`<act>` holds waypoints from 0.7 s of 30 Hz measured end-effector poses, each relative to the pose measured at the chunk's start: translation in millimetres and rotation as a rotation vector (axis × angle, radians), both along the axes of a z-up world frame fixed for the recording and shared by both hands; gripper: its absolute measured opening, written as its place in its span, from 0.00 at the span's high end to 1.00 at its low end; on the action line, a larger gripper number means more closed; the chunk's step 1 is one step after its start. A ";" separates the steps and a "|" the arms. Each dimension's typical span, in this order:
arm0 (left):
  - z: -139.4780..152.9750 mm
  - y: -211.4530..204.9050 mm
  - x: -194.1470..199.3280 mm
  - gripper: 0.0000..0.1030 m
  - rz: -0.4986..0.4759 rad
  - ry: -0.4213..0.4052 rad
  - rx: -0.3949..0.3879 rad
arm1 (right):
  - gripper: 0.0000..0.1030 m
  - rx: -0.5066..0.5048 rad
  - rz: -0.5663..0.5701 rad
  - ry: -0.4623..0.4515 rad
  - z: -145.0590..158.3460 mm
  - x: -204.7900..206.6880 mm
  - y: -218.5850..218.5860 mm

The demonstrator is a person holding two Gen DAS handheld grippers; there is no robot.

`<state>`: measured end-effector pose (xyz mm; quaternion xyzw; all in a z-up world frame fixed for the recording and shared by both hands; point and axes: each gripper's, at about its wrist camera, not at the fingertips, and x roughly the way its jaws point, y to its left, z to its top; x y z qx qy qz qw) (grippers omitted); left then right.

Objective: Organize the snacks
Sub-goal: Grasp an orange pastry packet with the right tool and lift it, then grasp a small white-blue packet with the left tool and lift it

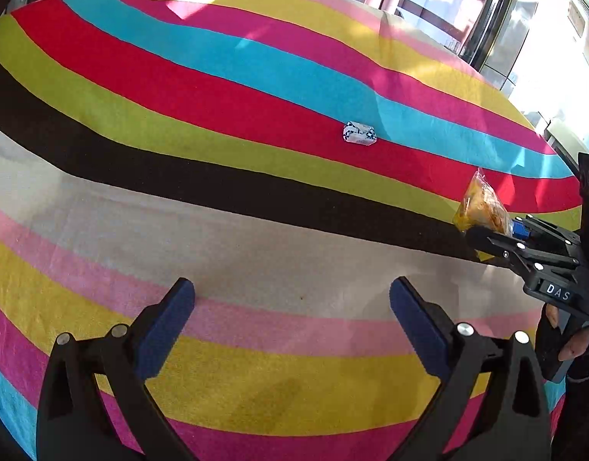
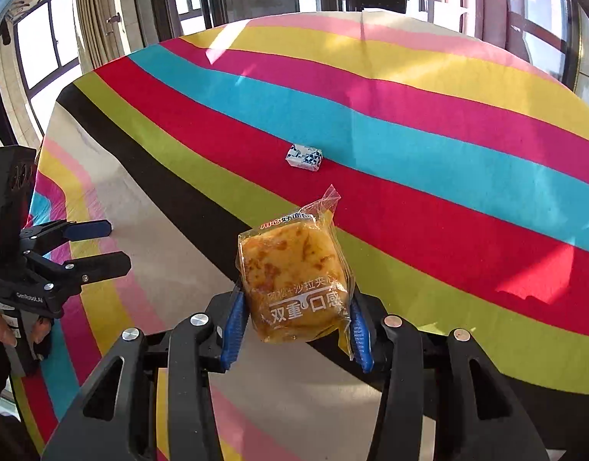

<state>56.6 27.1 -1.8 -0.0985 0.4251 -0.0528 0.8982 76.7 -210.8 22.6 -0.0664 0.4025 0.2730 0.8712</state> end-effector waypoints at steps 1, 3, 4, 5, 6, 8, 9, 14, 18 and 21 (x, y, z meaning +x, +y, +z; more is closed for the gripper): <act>0.0 -0.1 0.3 0.02 0.000 0.001 0.002 | 0.56 -0.013 -0.028 -0.004 -1.8 -17.2 -4.7; -0.3 -0.5 0.9 0.02 -0.001 0.002 0.004 | 0.55 -0.013 -0.077 0.000 -6.2 -45.0 -16.5; -0.4 -0.7 1.3 0.02 -0.001 0.003 0.005 | 0.55 -0.004 -0.102 0.004 -8.9 -55.3 -21.3; -0.5 -1.0 1.7 0.02 -0.001 0.005 0.009 | 0.55 0.003 -0.125 0.013 -12.0 -64.8 -25.4; -0.8 -2.3 1.8 0.02 -0.001 0.008 0.020 | 0.55 -0.003 -0.145 0.012 -15.7 -69.0 -29.6; -1.6 -8.9 3.8 0.02 -0.010 0.028 0.076 | 0.55 0.008 -0.173 -0.012 -11.6 -81.2 -37.3; -2.8 -15.0 6.2 0.02 -0.021 0.046 0.125 | 0.55 0.024 -0.176 -0.009 -12.2 -85.4 -38.9; -4.4 -41.3 33.9 0.01 -0.100 0.123 0.218 | 0.55 0.029 -0.215 0.011 -15.0 -70.6 -36.4; 2.0 -50.3 76.5 0.01 -0.028 0.103 0.105 | 0.55 0.042 -0.239 0.041 -19.3 -63.8 -40.6; 0.9 -68.3 114.8 0.01 -0.003 0.066 0.113 | 0.54 0.059 -0.246 0.055 -20.6 -57.4 -40.9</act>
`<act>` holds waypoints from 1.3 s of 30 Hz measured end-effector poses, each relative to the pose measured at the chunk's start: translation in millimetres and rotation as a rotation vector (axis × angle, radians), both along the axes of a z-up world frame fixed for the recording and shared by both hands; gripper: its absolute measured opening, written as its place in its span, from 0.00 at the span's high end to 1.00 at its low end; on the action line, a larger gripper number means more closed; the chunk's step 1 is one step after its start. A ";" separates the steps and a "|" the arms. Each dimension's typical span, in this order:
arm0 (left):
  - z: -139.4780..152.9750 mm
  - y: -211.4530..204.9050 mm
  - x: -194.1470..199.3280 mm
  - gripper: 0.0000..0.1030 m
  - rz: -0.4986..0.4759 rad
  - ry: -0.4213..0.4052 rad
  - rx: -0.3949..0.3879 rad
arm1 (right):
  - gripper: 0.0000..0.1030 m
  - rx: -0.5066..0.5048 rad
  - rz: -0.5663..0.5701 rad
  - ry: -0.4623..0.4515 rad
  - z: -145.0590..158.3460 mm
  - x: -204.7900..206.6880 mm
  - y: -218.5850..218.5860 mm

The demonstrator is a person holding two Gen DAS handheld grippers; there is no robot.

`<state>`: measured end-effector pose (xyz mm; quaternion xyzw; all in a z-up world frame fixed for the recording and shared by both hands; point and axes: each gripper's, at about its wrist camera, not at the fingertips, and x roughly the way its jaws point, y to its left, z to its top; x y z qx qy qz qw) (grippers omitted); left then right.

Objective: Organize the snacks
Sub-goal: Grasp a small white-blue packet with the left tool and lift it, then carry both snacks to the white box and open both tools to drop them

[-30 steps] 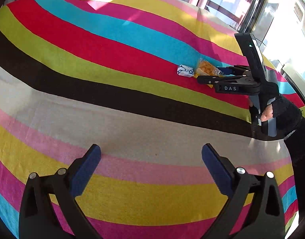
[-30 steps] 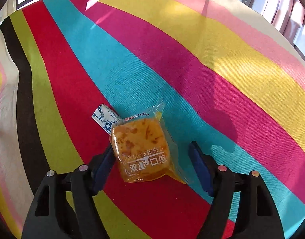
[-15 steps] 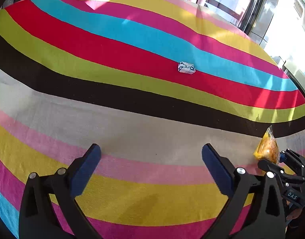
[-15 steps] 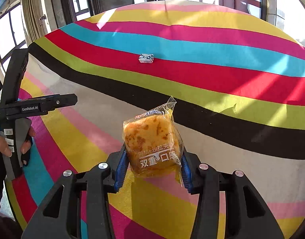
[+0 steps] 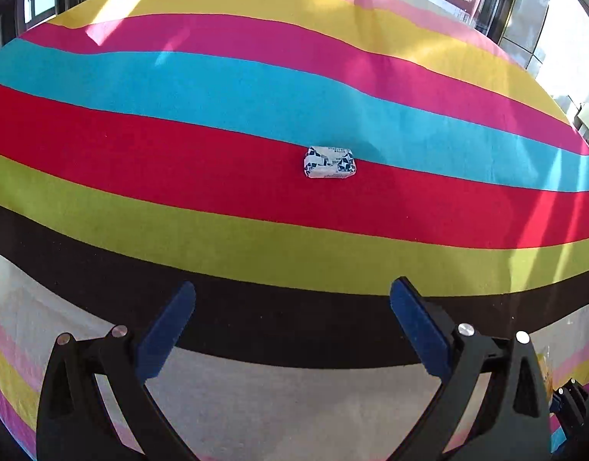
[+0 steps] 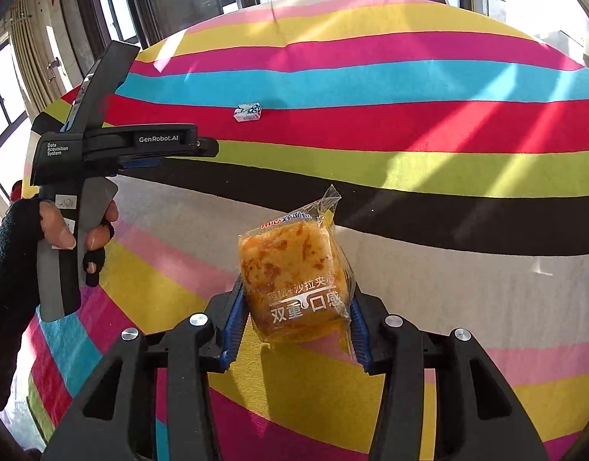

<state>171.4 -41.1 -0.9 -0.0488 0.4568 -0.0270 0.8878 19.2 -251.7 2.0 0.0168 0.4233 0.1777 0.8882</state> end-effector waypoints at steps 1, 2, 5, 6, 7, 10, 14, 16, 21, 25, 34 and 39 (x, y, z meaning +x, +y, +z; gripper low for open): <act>-1.4 -5.0 12.4 0.02 0.009 -0.005 0.007 | 0.53 0.006 0.007 0.003 -0.1 4.2 3.0; -2.6 -9.1 24.2 0.04 0.024 -0.015 0.014 | 0.53 0.012 0.014 0.006 -0.4 5.3 4.1; -5.5 -18.0 53.9 0.15 0.038 -0.014 0.012 | 0.53 0.022 0.018 0.010 -1.0 5.0 3.4; -6.0 -19.7 61.5 0.16 0.052 -0.017 0.026 | 0.53 0.028 0.020 0.012 -1.3 5.2 3.1; -6.4 -20.9 67.2 0.17 0.062 -0.018 0.033 | 0.53 0.032 0.020 0.014 -1.6 5.7 3.0; -7.2 -22.5 81.7 0.22 0.070 -0.025 0.052 | 0.53 0.053 0.028 0.022 -2.7 6.3 1.4; -4.2 -24.7 75.5 0.67 0.010 -0.028 0.072 | 0.53 0.074 0.034 0.023 -2.3 6.6 -0.3; -2.3 -20.4 53.8 0.67 -0.019 -0.051 0.045 | 0.53 0.086 0.031 0.017 -1.6 5.6 -1.5; 7.6 -4.9 -41.0 0.68 -0.113 -0.124 0.019 | 0.53 0.111 0.034 0.011 -2.0 4.1 -6.4; 9.0 8.2 -114.9 0.67 -0.136 -0.115 0.025 | 0.54 0.111 0.036 0.005 -2.0 2.5 -6.2; -0.1 40.0 -169.3 0.67 -0.114 -0.072 -0.037 | 0.55 0.120 0.009 0.015 -1.3 2.1 -7.1; -0.7 23.5 -166.5 0.66 -0.116 -0.065 0.047 | 0.55 0.094 -0.007 0.031 -2.6 6.6 -1.6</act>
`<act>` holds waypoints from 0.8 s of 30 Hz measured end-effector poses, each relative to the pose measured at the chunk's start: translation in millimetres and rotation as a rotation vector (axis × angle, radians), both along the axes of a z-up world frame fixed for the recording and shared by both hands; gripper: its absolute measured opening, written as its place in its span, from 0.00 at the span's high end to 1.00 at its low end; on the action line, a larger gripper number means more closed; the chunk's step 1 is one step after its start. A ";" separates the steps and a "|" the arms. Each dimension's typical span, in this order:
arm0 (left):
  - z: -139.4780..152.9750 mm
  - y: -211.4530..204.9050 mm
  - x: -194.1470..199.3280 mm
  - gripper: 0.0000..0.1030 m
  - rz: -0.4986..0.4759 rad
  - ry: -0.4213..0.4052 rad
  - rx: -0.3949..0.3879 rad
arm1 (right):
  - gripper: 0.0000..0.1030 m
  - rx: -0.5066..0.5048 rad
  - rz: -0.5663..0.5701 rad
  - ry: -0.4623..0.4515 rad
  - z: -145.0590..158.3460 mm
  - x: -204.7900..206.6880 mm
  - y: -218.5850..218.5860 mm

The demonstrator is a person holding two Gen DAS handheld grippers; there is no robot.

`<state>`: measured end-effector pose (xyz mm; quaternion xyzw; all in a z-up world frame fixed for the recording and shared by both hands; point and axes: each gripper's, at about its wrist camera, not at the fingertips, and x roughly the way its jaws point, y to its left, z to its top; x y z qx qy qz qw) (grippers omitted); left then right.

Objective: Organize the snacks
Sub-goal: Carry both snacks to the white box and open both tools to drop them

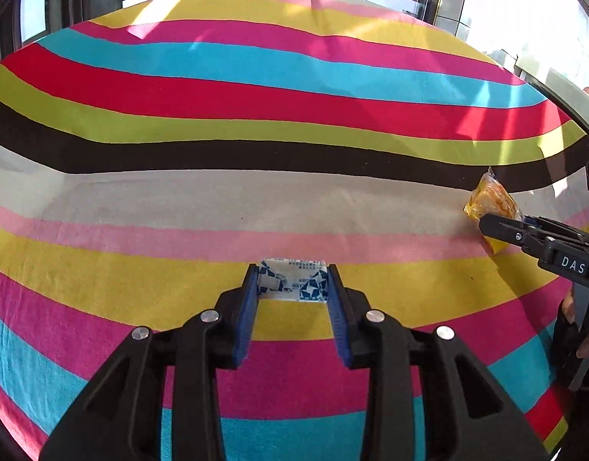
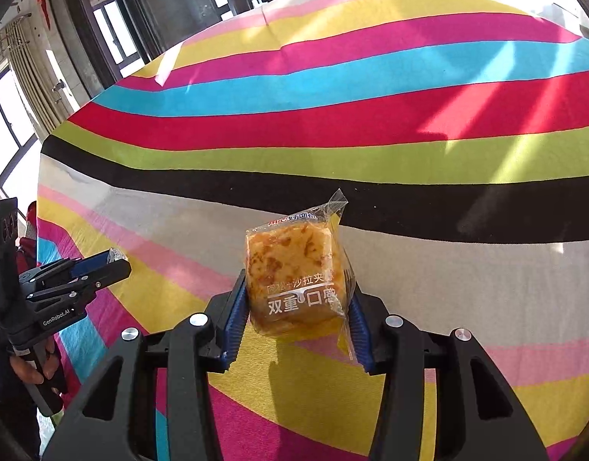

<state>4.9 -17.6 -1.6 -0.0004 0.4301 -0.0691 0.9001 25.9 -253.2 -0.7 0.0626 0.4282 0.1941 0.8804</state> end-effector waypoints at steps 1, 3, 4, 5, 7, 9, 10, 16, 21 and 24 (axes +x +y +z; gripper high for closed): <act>-0.3 -1.8 0.0 0.66 0.000 0.000 0.015 | 0.55 -0.007 -0.004 0.001 -0.2 0.0 0.7; -0.9 -4.4 0.0 0.66 -0.001 0.000 0.038 | 0.55 -0.019 -0.016 -0.001 0.1 0.4 1.3; -1.0 -5.5 -0.8 0.67 -0.006 -0.002 0.048 | 0.55 -0.023 -0.020 -0.001 0.1 0.5 1.4; -0.9 -5.4 -2.4 0.67 -0.014 -0.004 0.049 | 0.55 -0.028 -0.023 -0.002 0.3 0.0 1.7; -0.6 -3.0 -10.2 0.67 -0.022 -0.006 0.046 | 0.55 -0.044 -0.024 -0.008 1.1 -0.8 3.2; -0.5 1.4 -22.5 0.67 -0.028 -0.004 0.045 | 0.55 -0.089 -0.029 -0.010 3.1 -4.5 7.9; 0.2 4.9 -28.9 0.67 -0.026 -0.003 0.041 | 0.55 -0.104 -0.033 -0.004 3.8 -8.3 10.8; 5.7 39.1 -65.6 0.67 0.042 -0.020 0.040 | 0.55 -0.059 0.016 0.008 3.4 -49.6 39.1; 6.0 64.5 -90.7 0.67 0.097 -0.025 0.034 | 0.55 -0.025 0.094 -0.011 13.8 -81.4 74.0; 4.8 73.8 -103.1 0.67 0.117 -0.026 0.023 | 0.55 -0.043 0.158 -0.028 19.2 -97.5 99.5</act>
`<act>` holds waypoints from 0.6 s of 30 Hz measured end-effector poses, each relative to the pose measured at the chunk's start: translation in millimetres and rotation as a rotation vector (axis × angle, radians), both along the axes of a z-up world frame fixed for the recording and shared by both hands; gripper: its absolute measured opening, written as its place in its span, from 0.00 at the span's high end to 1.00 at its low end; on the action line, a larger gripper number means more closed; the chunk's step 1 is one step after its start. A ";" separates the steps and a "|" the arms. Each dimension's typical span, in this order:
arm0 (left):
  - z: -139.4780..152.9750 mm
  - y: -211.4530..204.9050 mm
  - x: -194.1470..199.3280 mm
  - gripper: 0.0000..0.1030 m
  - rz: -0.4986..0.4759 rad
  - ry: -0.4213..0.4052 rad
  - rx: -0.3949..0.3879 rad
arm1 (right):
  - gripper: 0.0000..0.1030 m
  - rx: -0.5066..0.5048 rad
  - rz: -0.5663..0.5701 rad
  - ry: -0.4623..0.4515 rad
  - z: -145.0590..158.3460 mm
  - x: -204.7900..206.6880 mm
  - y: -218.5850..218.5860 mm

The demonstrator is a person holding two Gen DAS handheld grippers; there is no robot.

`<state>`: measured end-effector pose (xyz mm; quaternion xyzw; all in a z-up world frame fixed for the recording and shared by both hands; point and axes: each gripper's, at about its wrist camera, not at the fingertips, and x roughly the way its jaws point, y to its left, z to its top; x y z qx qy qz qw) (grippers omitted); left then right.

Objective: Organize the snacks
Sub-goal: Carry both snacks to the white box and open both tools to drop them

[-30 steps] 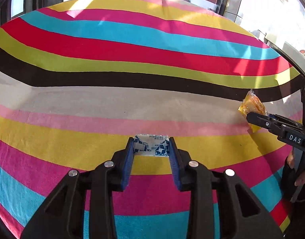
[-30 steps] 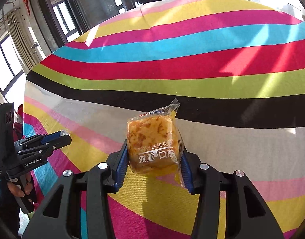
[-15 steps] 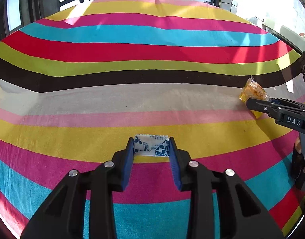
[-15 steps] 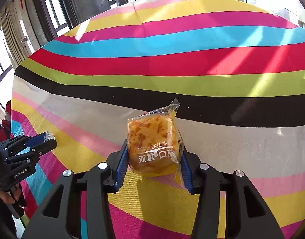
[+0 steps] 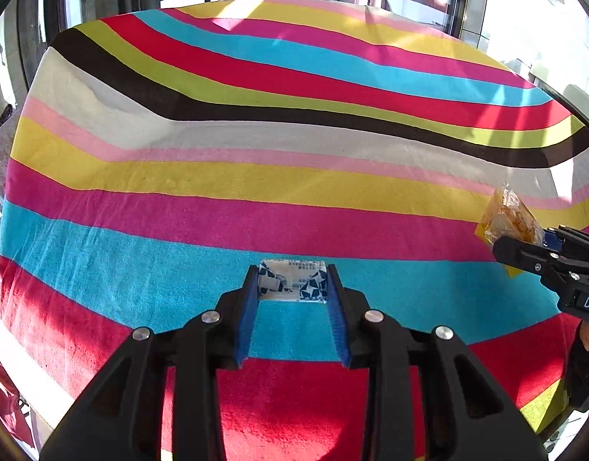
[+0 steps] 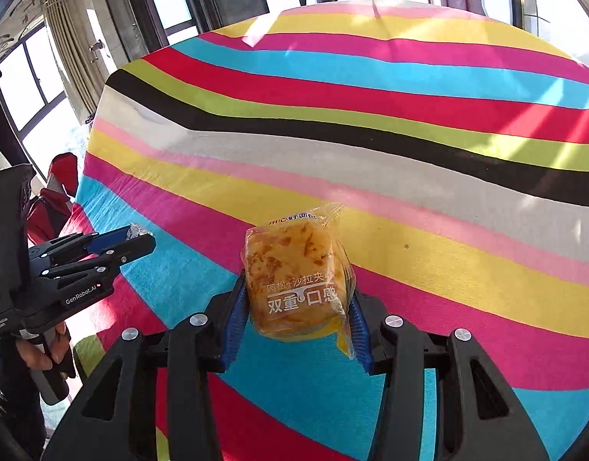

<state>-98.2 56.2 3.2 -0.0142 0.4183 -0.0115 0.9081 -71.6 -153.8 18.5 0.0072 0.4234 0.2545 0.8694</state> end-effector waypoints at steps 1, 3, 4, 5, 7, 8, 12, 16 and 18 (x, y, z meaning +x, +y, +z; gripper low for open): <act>-0.4 1.9 -3.7 0.67 0.004 -0.001 -0.001 | 0.55 0.000 0.017 -0.002 0.9 -4.6 7.0; -1.1 5.8 -11.9 0.67 0.010 -0.005 -0.007 | 0.55 -0.002 0.040 -0.004 1.4 -11.5 19.7; -1.4 7.5 -15.6 0.67 0.011 -0.007 -0.010 | 0.55 -0.005 0.049 -0.005 1.2 -15.4 25.2; -1.7 8.9 -19.6 0.67 0.012 -0.009 -0.013 | 0.55 -0.007 0.059 -0.005 0.9 -19.0 30.5; -1.9 12.0 -27.0 0.67 0.014 -0.014 -0.016 | 0.55 -0.006 0.076 -0.004 0.5 -25.3 39.8; -1.8 13.9 -30.7 0.67 0.014 -0.017 -0.018 | 0.55 -0.006 0.084 -0.006 0.6 -28.1 44.8; -1.6 20.9 -44.0 0.67 0.020 -0.031 -0.018 | 0.55 -0.013 0.107 -0.018 1.0 -39.4 61.2; -0.1 30.0 -58.0 0.67 0.030 -0.047 -0.019 | 0.55 -0.027 0.135 -0.030 1.3 -50.6 76.0; 1.5 35.2 -64.1 0.67 0.038 -0.058 -0.021 | 0.55 -0.037 0.150 -0.039 2.3 -56.4 83.0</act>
